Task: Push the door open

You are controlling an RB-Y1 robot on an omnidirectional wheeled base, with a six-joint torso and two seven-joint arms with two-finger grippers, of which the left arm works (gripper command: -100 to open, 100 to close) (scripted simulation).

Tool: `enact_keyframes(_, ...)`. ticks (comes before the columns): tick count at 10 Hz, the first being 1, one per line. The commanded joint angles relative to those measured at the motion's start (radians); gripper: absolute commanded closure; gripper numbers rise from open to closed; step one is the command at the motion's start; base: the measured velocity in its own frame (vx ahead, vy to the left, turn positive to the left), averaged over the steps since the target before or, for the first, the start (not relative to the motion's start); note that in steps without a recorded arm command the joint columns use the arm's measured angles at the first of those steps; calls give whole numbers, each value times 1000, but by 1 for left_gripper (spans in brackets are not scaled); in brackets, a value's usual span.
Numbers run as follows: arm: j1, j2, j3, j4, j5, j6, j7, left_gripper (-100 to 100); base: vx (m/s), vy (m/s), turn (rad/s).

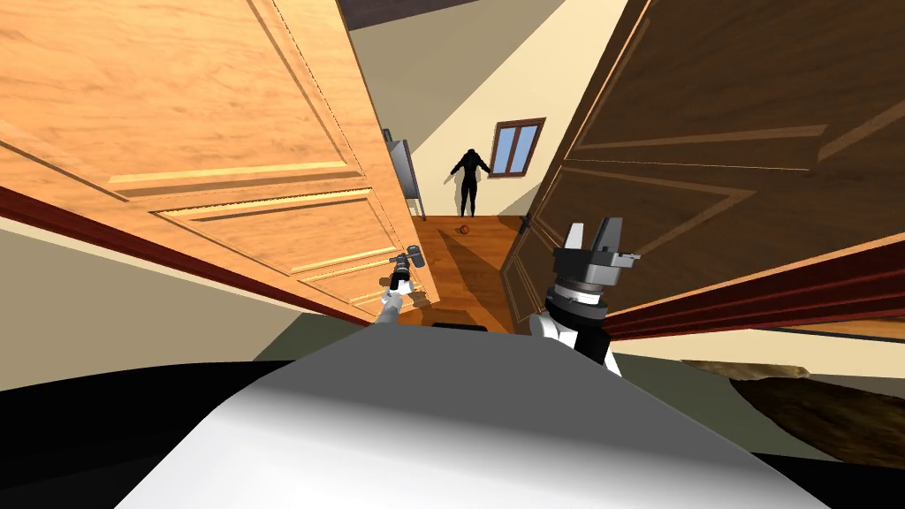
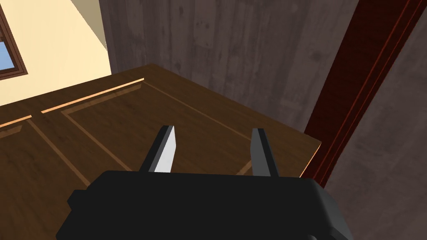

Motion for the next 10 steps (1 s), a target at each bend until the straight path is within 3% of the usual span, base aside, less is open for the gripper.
enact_keyframes(1, -5, 8, 31, 7, 5, -12, -7, 100, 176, -111, 104)
enact_keyframes(5, -4, 2, 71, 8, 14, -9, -15, 100, 183, -74, 75)
enact_keyframes(9, 4, -4, 89, 3, 18, -4, -18, 100, 147, -47, 51)
enact_keyframes(10, 7, 2, 108, -1, 22, -5, -23, 100, 101, -9, 33)
